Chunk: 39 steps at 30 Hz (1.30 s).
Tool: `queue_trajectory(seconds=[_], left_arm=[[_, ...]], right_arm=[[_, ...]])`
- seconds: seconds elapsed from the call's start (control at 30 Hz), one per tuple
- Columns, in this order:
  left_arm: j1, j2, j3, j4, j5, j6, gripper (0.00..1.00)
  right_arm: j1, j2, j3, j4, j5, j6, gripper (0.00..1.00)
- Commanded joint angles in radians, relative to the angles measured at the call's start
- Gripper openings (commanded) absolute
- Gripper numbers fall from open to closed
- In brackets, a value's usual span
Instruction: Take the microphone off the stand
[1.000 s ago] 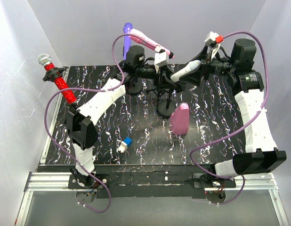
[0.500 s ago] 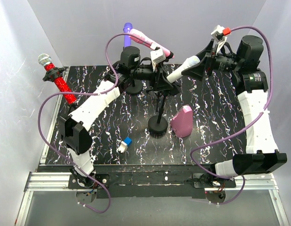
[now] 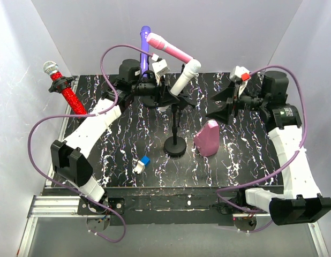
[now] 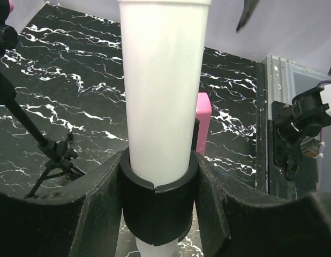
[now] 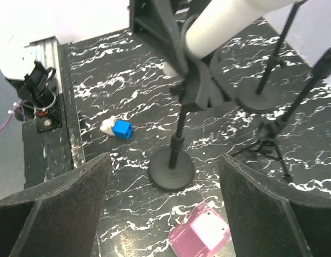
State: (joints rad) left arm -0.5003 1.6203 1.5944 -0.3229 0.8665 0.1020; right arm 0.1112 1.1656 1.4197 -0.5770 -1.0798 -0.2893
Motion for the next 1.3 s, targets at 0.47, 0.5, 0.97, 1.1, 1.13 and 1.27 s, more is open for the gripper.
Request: queue_trajectory(seconds=[0.47, 0.5, 0.97, 1.1, 1.13, 1.27], left_arm=[[-0.060, 0.079, 0.214, 0.090, 0.123, -0.010, 0.67], [-0.063, 0.090, 0.235, 0.085, 0.126, -0.008, 0.67], [-0.081, 0.197, 0.420, -0.042, 0.154, 0.007, 0.66], [-0.102, 0.193, 0.452, -0.079, 0.056, -0.002, 0.64], [-0.107, 0.187, 0.453, -0.090, 0.037, 0.005, 0.64], [-0.118, 0.164, 0.455, -0.139, -0.026, 0.030, 0.61]], right_arm=[[0.173, 0.022, -0.126, 0.200, 0.100, -0.025, 0.84], [0.173, 0.019, -0.131, 0.203, 0.100, -0.022, 0.84], [0.173, 0.029, -0.194, 0.347, 0.175, 0.148, 0.82], [0.183, 0.010, -0.225, 0.397, 0.265, 0.211, 0.79], [0.186, 0.003, -0.235, 0.404, 0.280, 0.205, 0.78], [0.211, -0.018, -0.271, 0.416, 0.356, 0.190, 0.73]])
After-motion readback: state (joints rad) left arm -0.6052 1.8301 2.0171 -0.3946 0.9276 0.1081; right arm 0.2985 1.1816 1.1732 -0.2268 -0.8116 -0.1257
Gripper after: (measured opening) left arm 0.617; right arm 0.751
